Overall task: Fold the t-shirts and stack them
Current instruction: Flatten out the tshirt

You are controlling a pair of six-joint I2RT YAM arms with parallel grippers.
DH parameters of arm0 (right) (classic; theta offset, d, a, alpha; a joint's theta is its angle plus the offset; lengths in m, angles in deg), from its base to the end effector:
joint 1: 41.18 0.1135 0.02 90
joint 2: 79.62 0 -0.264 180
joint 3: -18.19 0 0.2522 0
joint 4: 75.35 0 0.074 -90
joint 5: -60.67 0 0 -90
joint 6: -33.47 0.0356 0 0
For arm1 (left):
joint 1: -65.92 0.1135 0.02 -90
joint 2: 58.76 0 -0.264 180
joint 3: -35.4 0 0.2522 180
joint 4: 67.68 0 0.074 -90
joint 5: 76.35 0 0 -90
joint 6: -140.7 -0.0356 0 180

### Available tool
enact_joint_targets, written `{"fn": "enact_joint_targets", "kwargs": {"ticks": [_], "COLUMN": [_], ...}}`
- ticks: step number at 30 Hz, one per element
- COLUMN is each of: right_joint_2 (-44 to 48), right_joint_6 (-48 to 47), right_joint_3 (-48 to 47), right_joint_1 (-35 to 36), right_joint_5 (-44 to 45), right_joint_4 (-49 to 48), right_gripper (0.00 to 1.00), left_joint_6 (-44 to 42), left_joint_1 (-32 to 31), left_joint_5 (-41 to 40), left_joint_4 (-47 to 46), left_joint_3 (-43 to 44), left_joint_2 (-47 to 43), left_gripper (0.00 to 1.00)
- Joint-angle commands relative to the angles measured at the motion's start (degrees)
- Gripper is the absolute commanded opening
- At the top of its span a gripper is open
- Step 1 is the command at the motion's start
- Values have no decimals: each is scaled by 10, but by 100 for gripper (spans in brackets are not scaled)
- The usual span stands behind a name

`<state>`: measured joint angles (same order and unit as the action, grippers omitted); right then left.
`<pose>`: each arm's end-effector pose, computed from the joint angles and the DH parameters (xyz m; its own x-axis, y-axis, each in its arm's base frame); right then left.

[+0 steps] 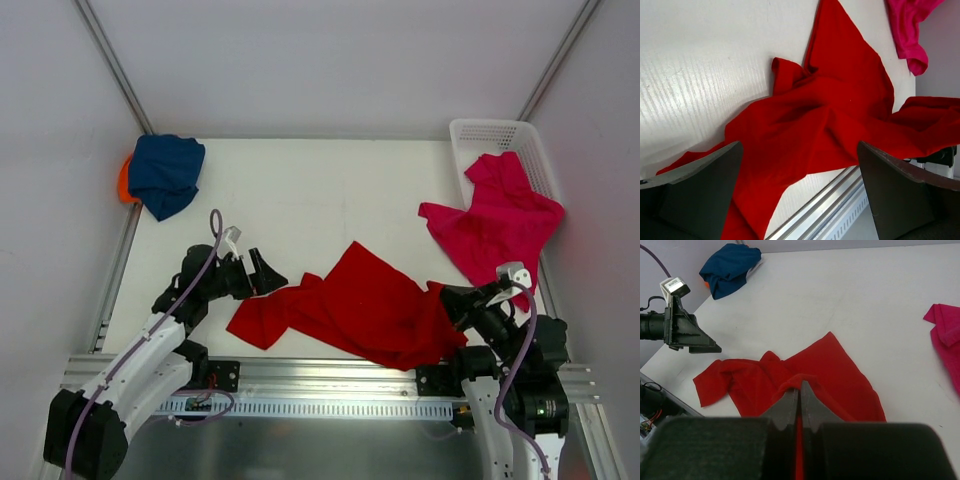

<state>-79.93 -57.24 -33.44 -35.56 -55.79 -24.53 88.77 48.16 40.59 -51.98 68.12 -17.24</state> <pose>0.0178 0.0177 0.3127 0.0153 -0.0096 -0.9998 -0.5309 0.8473 -0.0163 0.1549 -0.0665 0.2061 -0.7207 -0.3464 -0.6005 0.2796 0.6474 -0.7090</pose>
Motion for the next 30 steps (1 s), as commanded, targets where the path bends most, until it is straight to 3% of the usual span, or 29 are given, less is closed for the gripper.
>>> {"fn": "enact_joint_targets", "kwargs": {"ticks": [1, 7, 18, 21, 22, 26, 30], "right_joint_2": [3, -85, -94, -100, -101, -98, -96], "right_joint_6": [24, 25, 52, 54, 54, 50, 48], "right_joint_3": [-5, -43, -12, -4, -2, 4, 8], "right_joint_1": [-4, -4, -4, -4, -4, -4, -4], "right_joint_5": [30, 68, 77, 76, 77, 82, 84], "right_joint_4": [-38, -22, -69, -76, -76, -80, -75], "right_gripper": [0, 1, 1, 0, 1, 0, 1], "left_joint_6": [12, 17, 35, 25, 23, 18, 9], "left_joint_1": [-17, -59, -119, -118, -119, -119, -120], "left_joint_5": [-13, -100, -194, -194, -192, -186, -189], "left_joint_4": [-49, 2, 16, 17, 17, 16, 15], "left_joint_3": [0, 19, -31, -31, -27, -19, -15], "left_joint_2": [25, 109, 67, 52, 56, 82, 95], "left_gripper": [99, 99, 96, 76, 47, 2, 0]}}
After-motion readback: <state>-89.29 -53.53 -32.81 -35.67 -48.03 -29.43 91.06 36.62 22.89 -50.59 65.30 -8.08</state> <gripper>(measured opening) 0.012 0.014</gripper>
